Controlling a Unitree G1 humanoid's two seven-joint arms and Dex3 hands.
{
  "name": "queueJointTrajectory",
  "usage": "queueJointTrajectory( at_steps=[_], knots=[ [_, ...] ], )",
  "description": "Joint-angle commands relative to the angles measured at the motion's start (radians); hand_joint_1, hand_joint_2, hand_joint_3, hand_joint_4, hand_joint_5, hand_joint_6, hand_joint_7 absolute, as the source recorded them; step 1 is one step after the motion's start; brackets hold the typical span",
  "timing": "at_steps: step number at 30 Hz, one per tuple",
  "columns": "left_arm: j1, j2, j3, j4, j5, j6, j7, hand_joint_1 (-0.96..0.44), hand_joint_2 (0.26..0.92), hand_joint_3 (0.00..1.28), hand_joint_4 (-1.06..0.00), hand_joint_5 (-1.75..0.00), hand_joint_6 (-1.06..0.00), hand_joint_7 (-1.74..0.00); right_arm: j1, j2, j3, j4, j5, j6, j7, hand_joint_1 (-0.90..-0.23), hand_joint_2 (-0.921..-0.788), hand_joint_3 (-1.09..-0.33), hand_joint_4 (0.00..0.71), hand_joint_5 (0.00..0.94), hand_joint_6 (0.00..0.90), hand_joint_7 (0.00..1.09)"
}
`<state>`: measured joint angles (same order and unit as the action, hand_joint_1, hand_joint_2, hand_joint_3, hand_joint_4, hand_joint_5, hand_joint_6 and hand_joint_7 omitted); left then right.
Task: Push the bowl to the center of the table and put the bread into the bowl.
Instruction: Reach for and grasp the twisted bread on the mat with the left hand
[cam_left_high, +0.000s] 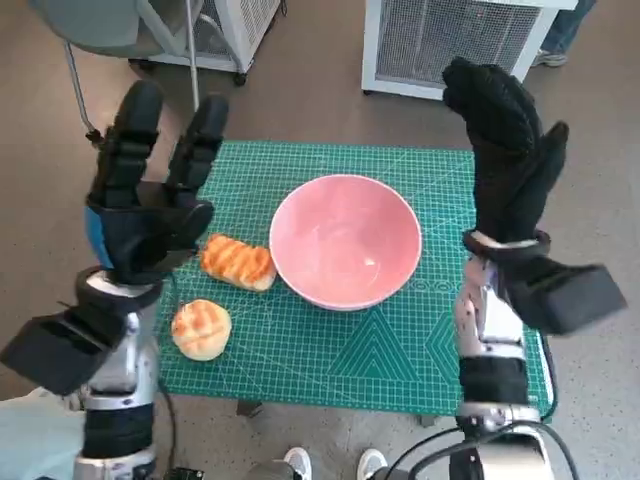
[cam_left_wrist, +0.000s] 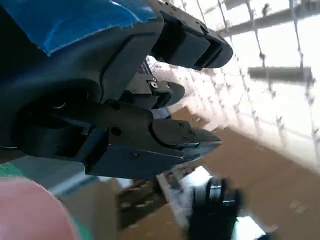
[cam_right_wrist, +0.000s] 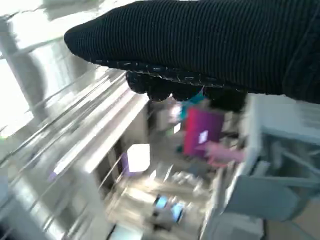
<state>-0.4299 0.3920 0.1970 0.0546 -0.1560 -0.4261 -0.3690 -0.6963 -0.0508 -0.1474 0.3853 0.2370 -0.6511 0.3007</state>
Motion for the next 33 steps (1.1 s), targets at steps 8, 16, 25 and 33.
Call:
queueJointTrajectory(
  at_steps=[8,16,25,33],
  knots=[
    [-0.077,0.381,-0.069,0.143,0.202,0.036,-0.241,-0.11,0.866,0.03,-0.18,0.0,-0.32,0.0,0.074,-0.037,0.025,-0.13,-0.011,0.046,0.004,-0.605,-0.921,-0.75,0.278,0.016,-0.001,0.79],
    [-0.097,0.511,-0.201,0.058,0.464,0.195,-0.309,-0.05,0.767,0.02,-0.06,0.0,-0.24,0.0,0.08,-0.043,0.018,-0.143,-0.017,0.068,-0.018,-0.604,-0.921,-0.752,0.278,0.018,-0.001,0.79],
    [-0.113,0.48,-0.307,0.018,0.612,0.293,-0.31,0.02,0.745,0.01,-0.04,0.0,-0.23,0.0,0.083,-0.049,0.019,-0.154,-0.02,0.087,-0.028,-0.611,-0.921,-0.744,0.285,0.023,-0.001,0.79],
    [-0.175,0.433,-0.413,0.097,0.691,0.296,-0.322,0.03,0.738,0.0,-0.05,0.0,-0.24,-0.01,0.08,-0.056,0.017,-0.15,-0.016,0.089,-0.025,-0.611,-0.921,-0.743,0.285,0.024,-0.001,0.79]
  ],
)
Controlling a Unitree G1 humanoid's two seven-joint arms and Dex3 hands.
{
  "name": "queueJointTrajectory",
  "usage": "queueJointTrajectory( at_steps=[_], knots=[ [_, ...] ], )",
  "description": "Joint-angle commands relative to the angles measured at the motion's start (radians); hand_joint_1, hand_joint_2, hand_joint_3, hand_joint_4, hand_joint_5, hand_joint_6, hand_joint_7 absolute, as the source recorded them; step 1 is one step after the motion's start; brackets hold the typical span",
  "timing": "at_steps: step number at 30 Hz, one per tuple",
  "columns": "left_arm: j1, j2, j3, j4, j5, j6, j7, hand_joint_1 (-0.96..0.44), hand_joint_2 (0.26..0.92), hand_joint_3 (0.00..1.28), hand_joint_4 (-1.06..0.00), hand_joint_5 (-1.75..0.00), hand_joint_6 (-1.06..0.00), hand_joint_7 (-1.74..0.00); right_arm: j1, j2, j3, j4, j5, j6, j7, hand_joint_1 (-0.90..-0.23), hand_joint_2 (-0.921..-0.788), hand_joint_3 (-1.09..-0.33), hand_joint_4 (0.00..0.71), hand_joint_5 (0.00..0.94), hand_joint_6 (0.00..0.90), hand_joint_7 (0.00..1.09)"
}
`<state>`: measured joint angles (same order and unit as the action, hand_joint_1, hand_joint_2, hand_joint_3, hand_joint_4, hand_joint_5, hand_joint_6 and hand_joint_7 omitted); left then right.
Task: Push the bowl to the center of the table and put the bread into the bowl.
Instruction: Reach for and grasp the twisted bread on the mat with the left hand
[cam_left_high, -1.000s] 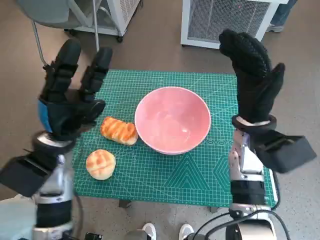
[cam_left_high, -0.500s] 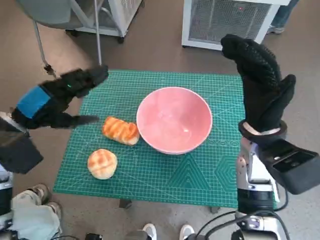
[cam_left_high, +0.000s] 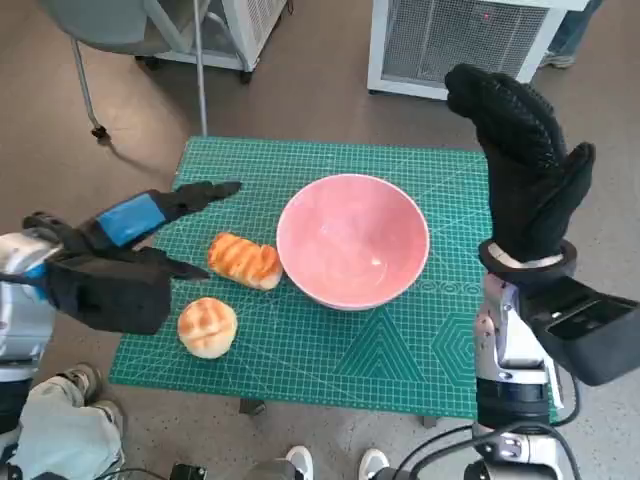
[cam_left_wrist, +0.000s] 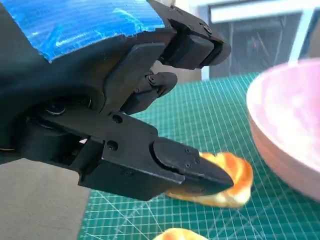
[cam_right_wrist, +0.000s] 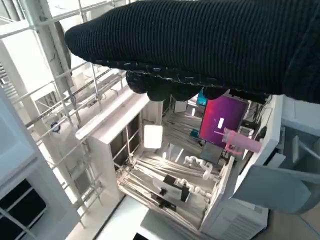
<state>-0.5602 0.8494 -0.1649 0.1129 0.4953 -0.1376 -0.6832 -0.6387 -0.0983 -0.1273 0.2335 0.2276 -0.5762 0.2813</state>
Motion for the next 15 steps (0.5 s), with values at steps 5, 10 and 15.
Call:
queueJointTrajectory(
  at_steps=[5,10,15],
  knots=[
    [-0.085,-0.056,-0.107,0.098,0.093,0.0,0.005,0.02,0.736,0.0,-0.06,-0.01,-0.25,-0.01,0.023,-0.012,-0.005,0.002,0.0,0.018,-0.004,-0.61,-0.921,-0.743,0.285,0.025,-0.001,0.79],
    [-0.126,-0.101,-0.154,0.176,0.139,0.004,0.025,0.0,0.735,0.0,-0.07,-0.01,-0.25,-0.01,0.037,-0.011,-0.002,-0.019,0.003,0.024,-0.007,-0.612,-0.921,-0.744,0.284,0.026,-0.001,0.79],
    [-0.163,-0.137,-0.183,0.247,0.167,0.009,0.045,-0.01,0.734,0.0,-0.08,-0.01,-0.26,-0.01,0.054,-0.011,0.0,-0.045,0.008,0.034,-0.005,-0.618,-0.921,-0.744,0.283,0.026,-0.001,0.79]
  ],
)
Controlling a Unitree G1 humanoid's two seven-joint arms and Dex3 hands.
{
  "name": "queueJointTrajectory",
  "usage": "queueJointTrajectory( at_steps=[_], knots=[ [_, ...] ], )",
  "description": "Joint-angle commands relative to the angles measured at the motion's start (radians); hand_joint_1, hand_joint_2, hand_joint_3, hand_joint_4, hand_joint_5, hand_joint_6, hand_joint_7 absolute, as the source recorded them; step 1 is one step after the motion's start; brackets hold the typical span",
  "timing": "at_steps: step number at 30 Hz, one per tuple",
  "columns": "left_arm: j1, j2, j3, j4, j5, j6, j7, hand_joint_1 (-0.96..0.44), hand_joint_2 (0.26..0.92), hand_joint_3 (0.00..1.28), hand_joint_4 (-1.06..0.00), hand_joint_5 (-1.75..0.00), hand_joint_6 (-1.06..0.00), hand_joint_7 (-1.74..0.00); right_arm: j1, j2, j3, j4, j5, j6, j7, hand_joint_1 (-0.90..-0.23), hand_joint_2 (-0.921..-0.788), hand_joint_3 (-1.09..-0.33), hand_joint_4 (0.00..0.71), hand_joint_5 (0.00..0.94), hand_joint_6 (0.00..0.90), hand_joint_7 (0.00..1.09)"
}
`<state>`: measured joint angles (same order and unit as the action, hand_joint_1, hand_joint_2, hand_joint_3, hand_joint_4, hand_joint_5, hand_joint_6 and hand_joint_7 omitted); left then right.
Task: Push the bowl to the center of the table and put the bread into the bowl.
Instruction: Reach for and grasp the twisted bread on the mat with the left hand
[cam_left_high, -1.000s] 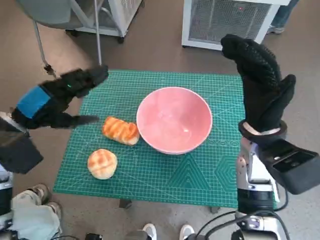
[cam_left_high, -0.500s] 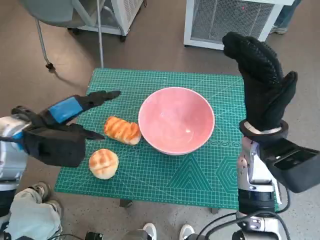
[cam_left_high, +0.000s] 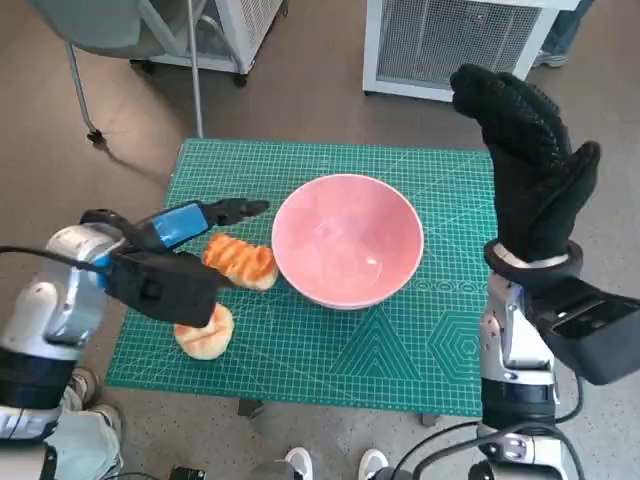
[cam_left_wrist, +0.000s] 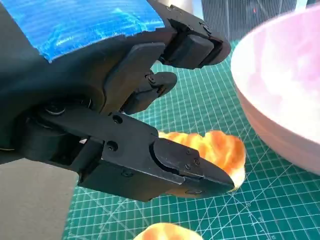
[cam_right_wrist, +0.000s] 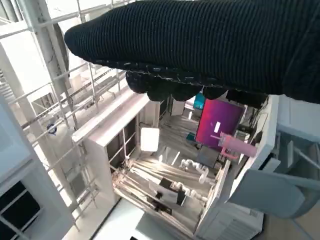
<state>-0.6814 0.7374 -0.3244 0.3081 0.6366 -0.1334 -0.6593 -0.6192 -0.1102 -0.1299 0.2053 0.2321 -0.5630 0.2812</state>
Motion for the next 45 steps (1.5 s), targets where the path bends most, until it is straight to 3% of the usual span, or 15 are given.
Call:
queueJointTrajectory(
  at_steps=[1,22,35,45],
  knots=[
    [-0.05,-0.034,-0.033,0.07,0.034,0.005,0.028,-0.01,0.734,0.0,-0.08,-0.01,-0.26,-0.01,0.04,0.0,0.002,-0.026,0.006,0.024,-0.004,-0.619,-0.921,-0.744,0.282,0.026,-0.001,0.79],
    [-0.158,-0.112,-0.135,0.357,0.11,0.006,0.09,0.0,0.736,0.0,-0.14,-0.01,-0.3,-0.01,0.096,-0.004,-0.014,-0.084,-0.009,0.014,-0.025,-0.603,-0.921,-0.759,0.276,0.025,-0.001,0.75],
    [-0.136,-0.069,-0.079,0.278,0.076,0.057,0.077,0.03,0.736,0.0,-0.12,0.0,-0.27,0.0,0.109,0.002,-0.01,-0.085,-0.025,0.012,-0.052,-0.597,-0.921,-0.755,0.289,0.031,-0.001,0.75],
    [-0.091,-0.036,-0.039,0.195,0.069,0.087,0.088,0.05,0.737,0.0,-0.12,0.0,-0.28,0.0,0.114,0.013,-0.003,-0.086,-0.02,0.014,-0.059,-0.599,-0.921,-0.754,0.289,0.031,-0.001,0.75]
  ],
)
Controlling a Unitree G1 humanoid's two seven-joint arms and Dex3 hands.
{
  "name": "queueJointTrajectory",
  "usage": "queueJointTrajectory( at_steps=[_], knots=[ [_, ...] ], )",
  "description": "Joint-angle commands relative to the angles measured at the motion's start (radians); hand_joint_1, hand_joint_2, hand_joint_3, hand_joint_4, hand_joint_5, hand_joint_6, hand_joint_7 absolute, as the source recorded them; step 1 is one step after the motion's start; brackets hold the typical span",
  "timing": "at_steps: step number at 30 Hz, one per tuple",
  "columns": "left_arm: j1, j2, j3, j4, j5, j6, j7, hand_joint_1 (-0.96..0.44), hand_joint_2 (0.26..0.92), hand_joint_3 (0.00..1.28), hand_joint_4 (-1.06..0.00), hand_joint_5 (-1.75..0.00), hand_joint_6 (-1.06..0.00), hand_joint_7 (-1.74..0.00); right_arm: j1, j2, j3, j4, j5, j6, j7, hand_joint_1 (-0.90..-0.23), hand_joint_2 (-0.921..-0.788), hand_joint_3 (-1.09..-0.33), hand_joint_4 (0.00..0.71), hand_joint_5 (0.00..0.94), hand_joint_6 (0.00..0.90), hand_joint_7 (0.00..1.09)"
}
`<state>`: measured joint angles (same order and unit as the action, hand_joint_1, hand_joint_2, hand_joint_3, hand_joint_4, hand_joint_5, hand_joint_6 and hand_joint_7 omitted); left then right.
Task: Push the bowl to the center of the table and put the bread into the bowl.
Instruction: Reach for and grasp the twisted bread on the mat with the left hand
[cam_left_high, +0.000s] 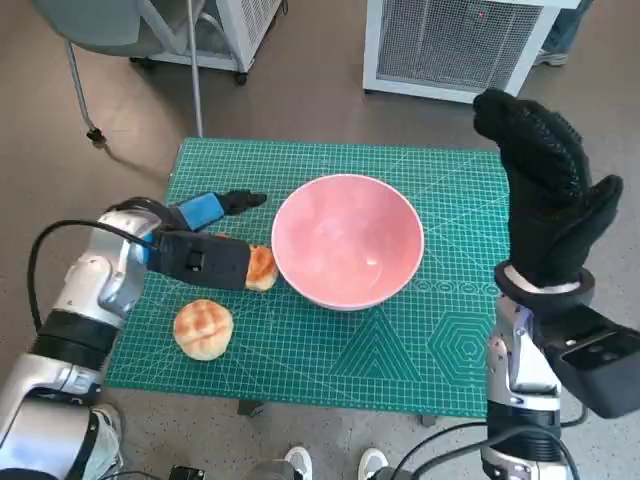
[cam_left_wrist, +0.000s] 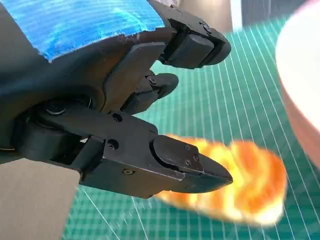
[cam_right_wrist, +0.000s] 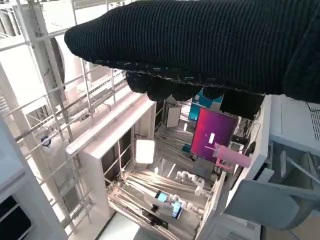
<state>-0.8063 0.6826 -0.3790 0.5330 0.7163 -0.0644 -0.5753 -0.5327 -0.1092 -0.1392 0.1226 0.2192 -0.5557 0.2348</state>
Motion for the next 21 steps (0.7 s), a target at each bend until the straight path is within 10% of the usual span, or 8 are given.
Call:
queueJointTrajectory(
  at_steps=[1,21],
  knots=[
    [0.037,0.017,0.015,-0.031,-0.009,0.026,0.006,0.05,0.737,0.0,-0.12,0.0,-0.28,0.0,0.027,0.014,0.008,-0.003,-0.008,0.006,-0.013,-0.599,-0.921,-0.754,0.289,0.031,-0.001,0.75],
    [0.03,-0.022,-0.105,0.061,0.041,-0.001,-0.044,0.01,0.746,0.0,-0.26,-0.03,-0.39,-0.05,0.025,0.018,0.009,0.002,0.006,0.023,-0.01,-0.599,-0.921,-0.764,0.285,0.03,-0.001,0.77]
  ],
)
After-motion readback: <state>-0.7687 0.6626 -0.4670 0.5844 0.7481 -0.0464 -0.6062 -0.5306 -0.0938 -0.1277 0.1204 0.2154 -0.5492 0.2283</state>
